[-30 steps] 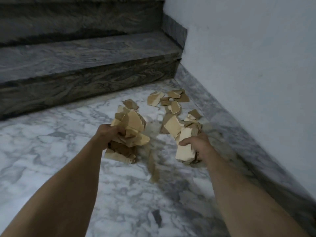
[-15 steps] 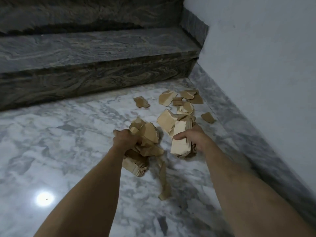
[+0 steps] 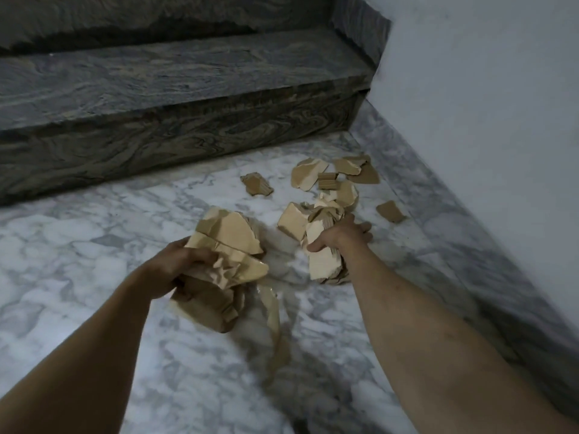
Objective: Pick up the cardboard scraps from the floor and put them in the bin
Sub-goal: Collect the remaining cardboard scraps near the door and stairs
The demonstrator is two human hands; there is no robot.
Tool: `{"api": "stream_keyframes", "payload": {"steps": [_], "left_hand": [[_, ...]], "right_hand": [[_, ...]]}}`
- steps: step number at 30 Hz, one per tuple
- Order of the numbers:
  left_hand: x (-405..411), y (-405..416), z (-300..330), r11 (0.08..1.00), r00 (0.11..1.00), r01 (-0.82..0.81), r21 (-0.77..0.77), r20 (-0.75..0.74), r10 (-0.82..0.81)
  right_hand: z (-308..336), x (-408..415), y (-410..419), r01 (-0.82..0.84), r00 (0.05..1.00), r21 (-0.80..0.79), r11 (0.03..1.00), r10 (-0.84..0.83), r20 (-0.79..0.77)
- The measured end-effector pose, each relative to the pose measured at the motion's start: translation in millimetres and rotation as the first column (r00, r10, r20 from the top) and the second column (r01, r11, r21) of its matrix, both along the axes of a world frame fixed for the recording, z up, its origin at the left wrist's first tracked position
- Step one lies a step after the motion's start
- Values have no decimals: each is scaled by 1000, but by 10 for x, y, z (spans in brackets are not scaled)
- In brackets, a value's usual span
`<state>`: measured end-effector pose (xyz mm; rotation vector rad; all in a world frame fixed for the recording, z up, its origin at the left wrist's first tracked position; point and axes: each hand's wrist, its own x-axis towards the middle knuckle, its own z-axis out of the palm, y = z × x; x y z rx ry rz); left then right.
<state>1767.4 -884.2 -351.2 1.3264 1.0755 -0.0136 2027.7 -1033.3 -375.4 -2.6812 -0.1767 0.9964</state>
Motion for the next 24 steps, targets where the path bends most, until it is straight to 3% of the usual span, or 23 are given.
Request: {"api": "stream_keyframes", "payload": {"steps": [5, 8, 10, 15, 20, 24], "left_hand": [[432, -26, -115, 996, 998, -62, 57, 5, 62], [792, -84, -292, 958, 979, 11, 288, -200, 49], [948, -148, -297, 940, 954, 16, 341, -286, 87], [1090, -186, -283, 973, 967, -18, 229, -243, 75], [1051, -292, -294, 986, 991, -40, 162, -117, 59], [1007, -225, -280, 992, 995, -95, 82, 11, 94]], "right_hand": [[-49, 55, -44, 6, 1000, 40, 999, -6, 12], [-90, 50, -147, 48, 998, 65, 997, -46, -33], [-138, 55, -205, 55, 997, 79, 995, -51, -55], [-185, -2, -323, 84, 996, 90, 992, -80, -48], [-191, -128, -417, 145, 989, 268, 953, -138, -43], [-175, -85, -590, 207, 977, 437, 875, -160, -144]]}}
